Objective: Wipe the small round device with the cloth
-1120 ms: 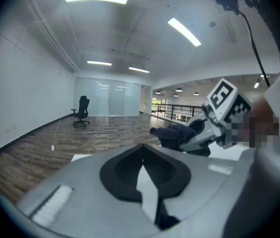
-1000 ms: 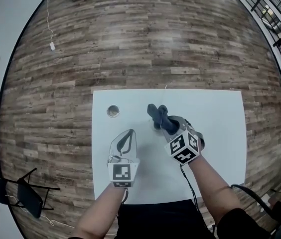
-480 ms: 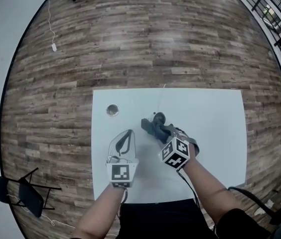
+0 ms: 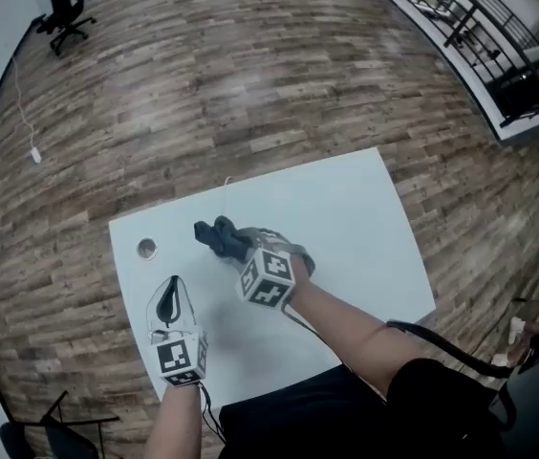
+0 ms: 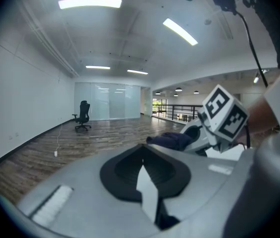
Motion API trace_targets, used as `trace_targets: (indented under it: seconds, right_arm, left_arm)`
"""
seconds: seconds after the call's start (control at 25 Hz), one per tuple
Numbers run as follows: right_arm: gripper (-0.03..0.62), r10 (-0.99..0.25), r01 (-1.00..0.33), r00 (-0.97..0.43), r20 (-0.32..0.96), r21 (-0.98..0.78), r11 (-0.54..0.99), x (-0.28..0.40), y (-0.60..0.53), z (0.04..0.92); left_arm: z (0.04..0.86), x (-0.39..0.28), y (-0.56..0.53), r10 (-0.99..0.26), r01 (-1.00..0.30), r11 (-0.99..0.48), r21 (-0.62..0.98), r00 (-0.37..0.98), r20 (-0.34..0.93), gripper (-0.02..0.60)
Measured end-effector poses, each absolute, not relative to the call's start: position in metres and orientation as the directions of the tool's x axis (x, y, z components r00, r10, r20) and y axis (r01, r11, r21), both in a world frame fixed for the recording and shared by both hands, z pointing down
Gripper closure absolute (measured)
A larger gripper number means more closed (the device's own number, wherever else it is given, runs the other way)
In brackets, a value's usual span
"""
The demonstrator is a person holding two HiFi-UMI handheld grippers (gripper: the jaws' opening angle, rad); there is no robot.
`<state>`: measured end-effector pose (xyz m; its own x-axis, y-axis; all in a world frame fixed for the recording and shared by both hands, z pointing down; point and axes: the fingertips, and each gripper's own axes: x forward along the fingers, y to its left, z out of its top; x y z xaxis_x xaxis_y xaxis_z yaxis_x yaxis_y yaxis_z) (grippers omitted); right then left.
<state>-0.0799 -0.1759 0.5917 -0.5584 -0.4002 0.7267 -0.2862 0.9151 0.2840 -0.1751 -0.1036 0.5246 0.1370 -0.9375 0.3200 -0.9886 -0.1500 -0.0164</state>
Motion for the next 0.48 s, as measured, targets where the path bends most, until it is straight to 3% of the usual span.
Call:
trace_targets:
  seconds: [0.48]
  right_arm:
    - [0.503, -0.349, -0.284, -0.476, 0.807, 0.234, 0.93, -0.048, -0.165, 0.619]
  left_arm:
    - [0.531, -0.159, -0.088, -0.928, -0.986, -0.166, 0.018, 0.162, 0.335, 0.574]
